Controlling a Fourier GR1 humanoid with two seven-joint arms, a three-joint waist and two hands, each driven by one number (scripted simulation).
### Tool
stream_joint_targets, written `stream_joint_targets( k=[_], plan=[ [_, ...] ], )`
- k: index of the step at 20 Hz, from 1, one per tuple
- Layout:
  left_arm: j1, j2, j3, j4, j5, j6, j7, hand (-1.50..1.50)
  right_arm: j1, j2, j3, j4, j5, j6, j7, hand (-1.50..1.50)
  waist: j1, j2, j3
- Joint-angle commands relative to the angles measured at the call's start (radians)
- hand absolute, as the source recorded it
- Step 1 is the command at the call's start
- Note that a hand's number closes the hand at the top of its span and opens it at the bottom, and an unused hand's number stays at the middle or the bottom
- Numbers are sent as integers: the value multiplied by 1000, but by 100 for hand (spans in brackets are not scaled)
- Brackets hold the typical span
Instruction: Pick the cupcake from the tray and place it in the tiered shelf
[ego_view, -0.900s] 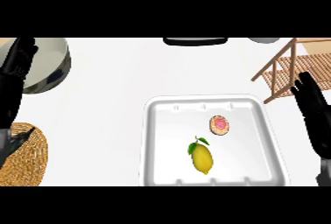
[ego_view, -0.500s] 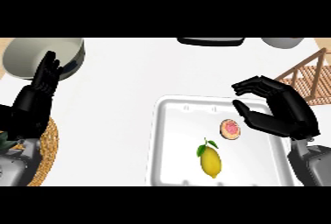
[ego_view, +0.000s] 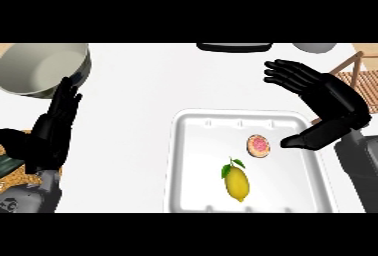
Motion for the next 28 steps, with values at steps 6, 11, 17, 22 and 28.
stream_joint_targets(
  k=[6,11,17,22,28],
  plan=[
    [63,-6,14,-16,1,-6,-27,0,-142,-249,108,-169,110,274,141,-150,-18,-14,-2],
    [14,-17,23,16,6,-9,-24,0,-238,-274,243,-290,421,231,214,-150,-15,-8,-3],
    [84,-16,31,-6,-6,-26,-55,0,-196,-209,357,-443,537,182,454,-150,-27,-10,-2],
    [46,-46,26,-12,-24,-18,-6,0,-175,-149,422,-404,724,205,439,-150,-21,-5,-1],
    [83,-13,56,-51,-10,-59,0,0,-152,-132,544,-368,959,188,497,-150,-11,-5,0]
  ],
)
